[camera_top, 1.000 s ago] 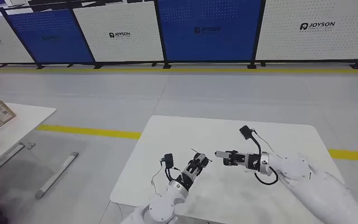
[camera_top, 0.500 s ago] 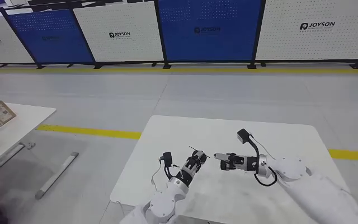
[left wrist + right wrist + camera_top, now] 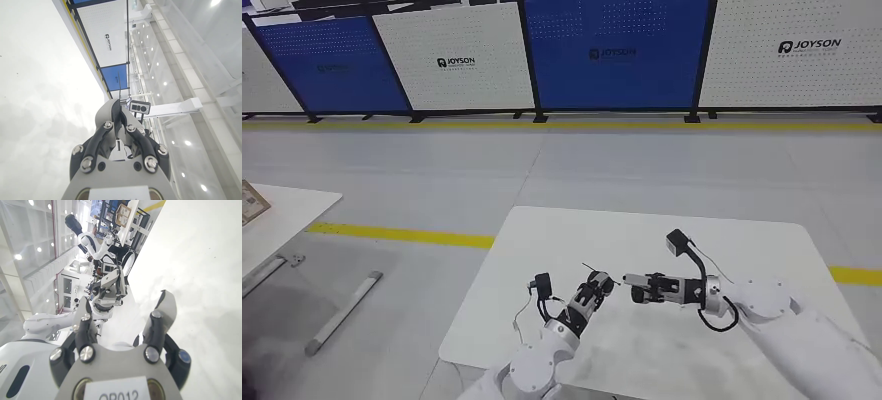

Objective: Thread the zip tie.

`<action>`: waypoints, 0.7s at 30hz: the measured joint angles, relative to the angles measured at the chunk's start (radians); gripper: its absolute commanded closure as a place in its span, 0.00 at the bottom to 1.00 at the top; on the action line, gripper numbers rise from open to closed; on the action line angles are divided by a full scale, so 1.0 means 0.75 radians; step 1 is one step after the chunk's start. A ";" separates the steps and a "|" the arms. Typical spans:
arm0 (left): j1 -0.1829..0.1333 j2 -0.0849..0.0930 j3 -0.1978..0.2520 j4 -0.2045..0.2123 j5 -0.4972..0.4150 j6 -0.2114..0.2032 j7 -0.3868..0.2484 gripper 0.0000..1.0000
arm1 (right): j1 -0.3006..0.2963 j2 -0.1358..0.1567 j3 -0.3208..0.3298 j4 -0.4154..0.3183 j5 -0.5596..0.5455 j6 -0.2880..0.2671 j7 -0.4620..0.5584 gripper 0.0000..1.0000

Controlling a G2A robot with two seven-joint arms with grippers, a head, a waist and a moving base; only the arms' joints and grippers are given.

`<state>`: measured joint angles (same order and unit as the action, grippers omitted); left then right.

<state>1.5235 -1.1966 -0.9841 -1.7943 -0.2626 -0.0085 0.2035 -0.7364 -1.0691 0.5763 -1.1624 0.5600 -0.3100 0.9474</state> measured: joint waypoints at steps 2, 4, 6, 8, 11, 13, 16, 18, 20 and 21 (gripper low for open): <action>0.001 -0.002 0.001 0.000 0.004 0.000 -0.003 1.00 | 0.004 -0.008 0.002 0.010 -0.002 0.005 0.012 0.57; 0.002 -0.004 0.001 0.001 0.009 -0.003 -0.003 1.00 | 0.008 -0.017 0.005 0.022 -0.004 0.008 0.025 0.58; 0.003 -0.006 0.001 0.002 0.014 -0.003 -0.003 1.00 | 0.011 -0.025 0.008 0.032 -0.007 0.008 0.041 0.59; 0.002 -0.009 0.001 0.003 0.020 0.000 -0.001 1.00 | 0.013 -0.032 0.010 0.040 -0.007 0.009 0.059 0.58; 0.000 -0.013 0.003 0.007 0.026 0.005 0.004 1.00 | 0.014 -0.043 0.016 0.055 -0.001 0.005 0.088 0.62; -0.002 -0.015 0.004 0.009 0.030 0.007 0.005 1.00 | 0.015 -0.049 0.022 0.066 0.000 -0.001 0.101 0.64; -0.002 -0.019 0.005 0.011 0.035 0.009 0.005 1.00 | 0.014 -0.058 0.029 0.076 -0.004 -0.005 0.114 0.67; -0.002 -0.021 0.004 0.012 0.038 0.010 0.005 1.00 | 0.014 -0.064 0.035 0.080 -0.011 -0.005 0.120 0.75; -0.001 -0.023 0.002 0.012 0.039 0.010 0.005 1.00 | 0.013 -0.068 0.040 0.084 -0.016 -0.002 0.124 0.78; 0.000 -0.024 0.001 0.012 0.040 0.010 0.004 1.00 | 0.012 -0.070 0.044 0.086 -0.019 0.001 0.127 0.80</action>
<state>1.5235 -1.2146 -0.9831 -1.7851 -0.2329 -0.0007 0.2066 -0.7272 -1.1218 0.6090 -1.0979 0.5454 -0.3092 1.0426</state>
